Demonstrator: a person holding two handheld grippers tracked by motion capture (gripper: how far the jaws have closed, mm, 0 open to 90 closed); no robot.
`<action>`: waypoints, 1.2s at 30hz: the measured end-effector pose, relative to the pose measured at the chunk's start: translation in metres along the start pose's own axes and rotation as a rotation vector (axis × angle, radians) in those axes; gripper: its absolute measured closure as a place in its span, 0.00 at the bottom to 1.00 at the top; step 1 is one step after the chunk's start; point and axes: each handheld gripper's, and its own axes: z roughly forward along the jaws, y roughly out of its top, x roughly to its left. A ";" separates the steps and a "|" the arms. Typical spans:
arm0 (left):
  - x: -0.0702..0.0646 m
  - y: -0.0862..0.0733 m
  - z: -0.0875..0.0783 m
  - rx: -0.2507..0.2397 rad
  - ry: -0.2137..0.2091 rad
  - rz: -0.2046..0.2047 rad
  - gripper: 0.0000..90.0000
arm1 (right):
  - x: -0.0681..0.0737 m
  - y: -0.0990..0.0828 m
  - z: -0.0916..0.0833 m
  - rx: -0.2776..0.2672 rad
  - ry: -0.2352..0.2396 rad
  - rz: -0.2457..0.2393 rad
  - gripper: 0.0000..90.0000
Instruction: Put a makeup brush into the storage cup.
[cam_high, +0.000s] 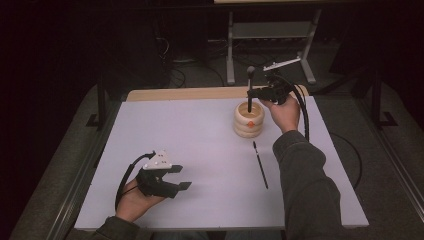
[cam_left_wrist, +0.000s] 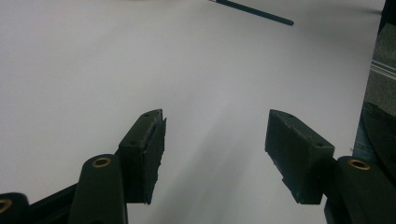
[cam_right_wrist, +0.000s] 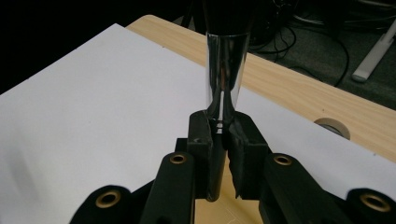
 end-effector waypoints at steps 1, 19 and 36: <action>0.000 0.000 -0.001 0.004 0.002 0.007 0.42 | 0.000 0.000 0.000 -0.003 0.004 0.006 0.87; 0.001 0.000 -0.001 0.016 0.004 0.015 0.41 | -0.005 -0.016 0.008 0.019 -0.005 0.030 0.87; 0.000 0.000 -0.001 0.004 -0.007 0.012 0.41 | -0.006 -0.023 0.013 0.031 -0.009 0.030 0.87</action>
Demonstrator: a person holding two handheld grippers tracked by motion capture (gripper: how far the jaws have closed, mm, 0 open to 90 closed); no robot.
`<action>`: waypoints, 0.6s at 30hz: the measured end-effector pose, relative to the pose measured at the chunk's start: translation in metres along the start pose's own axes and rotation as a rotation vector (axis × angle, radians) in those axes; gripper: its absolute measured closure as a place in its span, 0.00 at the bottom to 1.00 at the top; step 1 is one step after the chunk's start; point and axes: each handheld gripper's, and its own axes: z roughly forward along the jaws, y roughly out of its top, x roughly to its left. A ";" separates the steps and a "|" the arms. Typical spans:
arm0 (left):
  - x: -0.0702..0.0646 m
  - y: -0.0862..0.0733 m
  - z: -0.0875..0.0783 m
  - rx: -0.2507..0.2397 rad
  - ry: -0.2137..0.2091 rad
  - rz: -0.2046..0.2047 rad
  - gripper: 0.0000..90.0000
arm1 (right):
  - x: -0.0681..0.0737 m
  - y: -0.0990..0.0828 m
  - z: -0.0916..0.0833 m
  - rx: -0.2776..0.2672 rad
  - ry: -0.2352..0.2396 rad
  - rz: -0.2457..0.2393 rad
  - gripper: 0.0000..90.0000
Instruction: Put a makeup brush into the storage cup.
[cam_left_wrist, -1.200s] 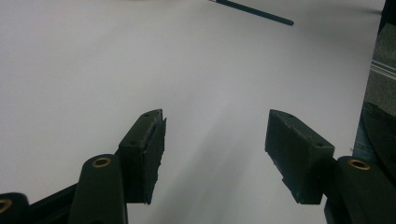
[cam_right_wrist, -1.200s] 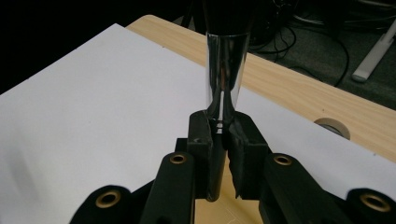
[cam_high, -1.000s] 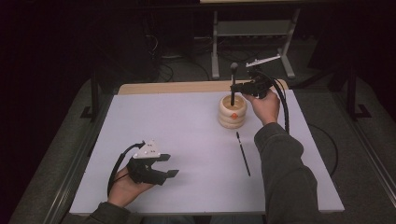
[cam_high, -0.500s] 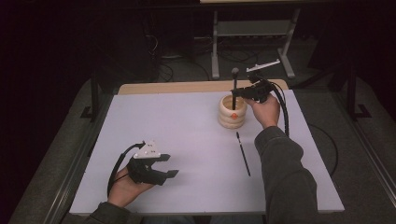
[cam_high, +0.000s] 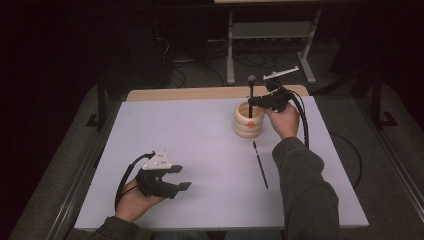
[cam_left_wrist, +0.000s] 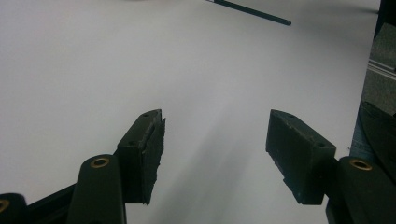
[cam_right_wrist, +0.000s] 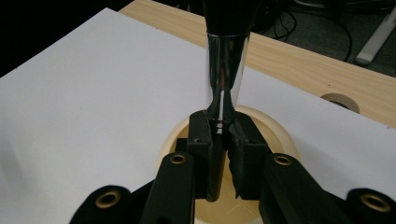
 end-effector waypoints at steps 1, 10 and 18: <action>0.000 0.000 0.000 0.001 0.000 0.000 0.41 | 0.000 -0.001 0.000 0.007 -0.001 0.006 0.87; 0.000 0.000 0.000 -0.001 -0.006 0.000 0.41 | 0.000 -0.005 0.007 0.020 0.005 0.010 0.87; 0.001 0.000 -0.001 0.003 -0.004 -0.001 0.41 | -0.001 -0.008 0.009 0.030 -0.019 0.035 0.77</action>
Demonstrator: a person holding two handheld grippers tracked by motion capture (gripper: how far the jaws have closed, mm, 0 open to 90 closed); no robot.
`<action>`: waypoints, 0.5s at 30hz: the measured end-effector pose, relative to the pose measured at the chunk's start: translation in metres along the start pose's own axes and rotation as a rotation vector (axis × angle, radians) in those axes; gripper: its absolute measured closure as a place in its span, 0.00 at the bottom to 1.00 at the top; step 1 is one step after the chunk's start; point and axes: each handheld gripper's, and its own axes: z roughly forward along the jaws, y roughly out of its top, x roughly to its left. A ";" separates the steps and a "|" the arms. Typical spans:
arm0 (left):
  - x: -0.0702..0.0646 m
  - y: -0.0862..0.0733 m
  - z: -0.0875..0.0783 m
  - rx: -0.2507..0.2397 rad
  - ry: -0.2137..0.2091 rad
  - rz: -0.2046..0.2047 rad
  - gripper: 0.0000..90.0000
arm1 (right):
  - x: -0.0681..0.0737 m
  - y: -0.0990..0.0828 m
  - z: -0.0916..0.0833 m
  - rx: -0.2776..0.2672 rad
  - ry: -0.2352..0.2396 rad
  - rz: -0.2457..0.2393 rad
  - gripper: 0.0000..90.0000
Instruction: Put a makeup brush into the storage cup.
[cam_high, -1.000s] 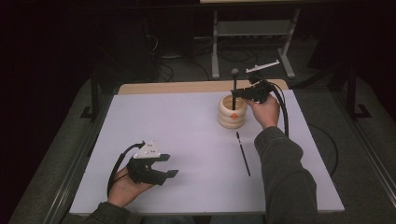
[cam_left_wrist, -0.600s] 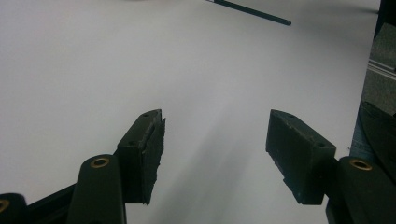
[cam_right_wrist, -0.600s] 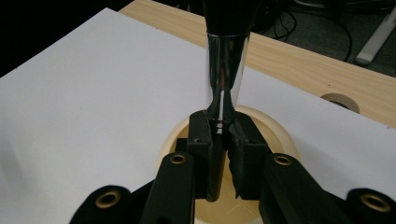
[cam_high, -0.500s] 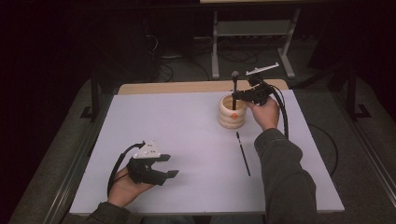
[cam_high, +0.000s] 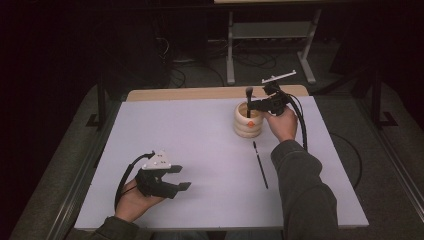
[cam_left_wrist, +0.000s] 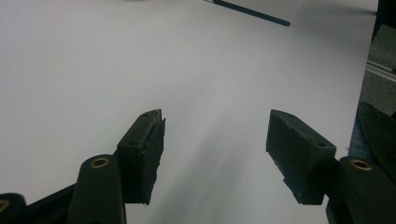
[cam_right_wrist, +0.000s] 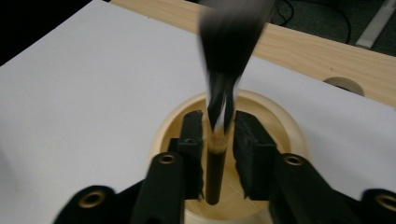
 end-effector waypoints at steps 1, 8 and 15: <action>0.000 0.000 0.000 0.000 0.000 -0.001 0.41 | 0.000 0.000 0.000 -0.002 -0.010 0.008 0.75; -0.001 0.000 0.001 -0.006 -0.001 -0.008 0.40 | 0.001 -0.002 -0.015 -0.019 -0.010 -0.013 0.73; -0.001 0.000 0.002 -0.004 -0.002 -0.006 0.40 | 0.004 -0.007 -0.028 -0.015 0.008 -0.019 0.70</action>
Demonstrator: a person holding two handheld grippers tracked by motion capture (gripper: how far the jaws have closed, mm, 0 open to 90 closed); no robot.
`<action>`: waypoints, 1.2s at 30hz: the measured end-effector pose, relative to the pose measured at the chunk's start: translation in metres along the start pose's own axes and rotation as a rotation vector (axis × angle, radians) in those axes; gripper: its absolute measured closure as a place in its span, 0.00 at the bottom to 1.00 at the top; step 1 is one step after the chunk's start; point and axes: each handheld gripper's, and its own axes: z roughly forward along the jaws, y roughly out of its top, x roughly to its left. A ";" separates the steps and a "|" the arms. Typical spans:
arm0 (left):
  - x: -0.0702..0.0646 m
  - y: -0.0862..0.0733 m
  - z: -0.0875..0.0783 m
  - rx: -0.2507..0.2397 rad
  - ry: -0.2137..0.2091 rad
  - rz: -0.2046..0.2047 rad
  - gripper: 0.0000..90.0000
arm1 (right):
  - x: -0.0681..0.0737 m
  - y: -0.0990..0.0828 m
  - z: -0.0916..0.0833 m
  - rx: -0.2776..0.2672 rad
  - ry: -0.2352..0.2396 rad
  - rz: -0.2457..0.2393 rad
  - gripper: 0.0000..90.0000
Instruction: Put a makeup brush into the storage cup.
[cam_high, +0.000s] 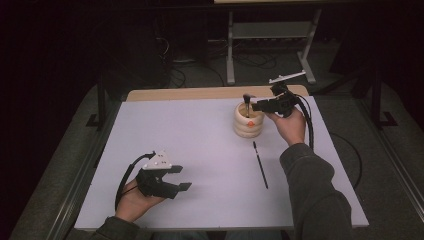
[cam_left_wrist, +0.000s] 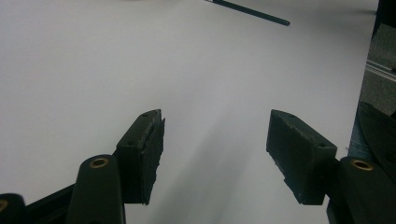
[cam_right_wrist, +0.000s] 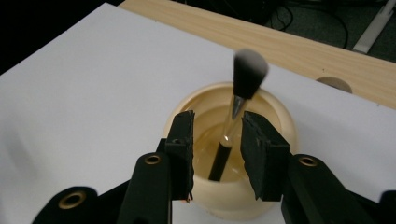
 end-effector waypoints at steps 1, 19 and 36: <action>0.000 0.000 0.000 0.000 0.000 -0.001 0.40 | 0.000 -0.001 -0.001 0.003 0.001 0.000 0.69; 0.001 0.000 -0.001 0.003 0.005 0.002 0.39 | 0.011 -0.011 -0.026 0.013 0.001 -0.007 0.63; 0.002 -0.001 -0.002 -0.014 0.007 -0.016 0.38 | 0.017 -0.025 -0.035 0.019 0.006 -0.007 0.57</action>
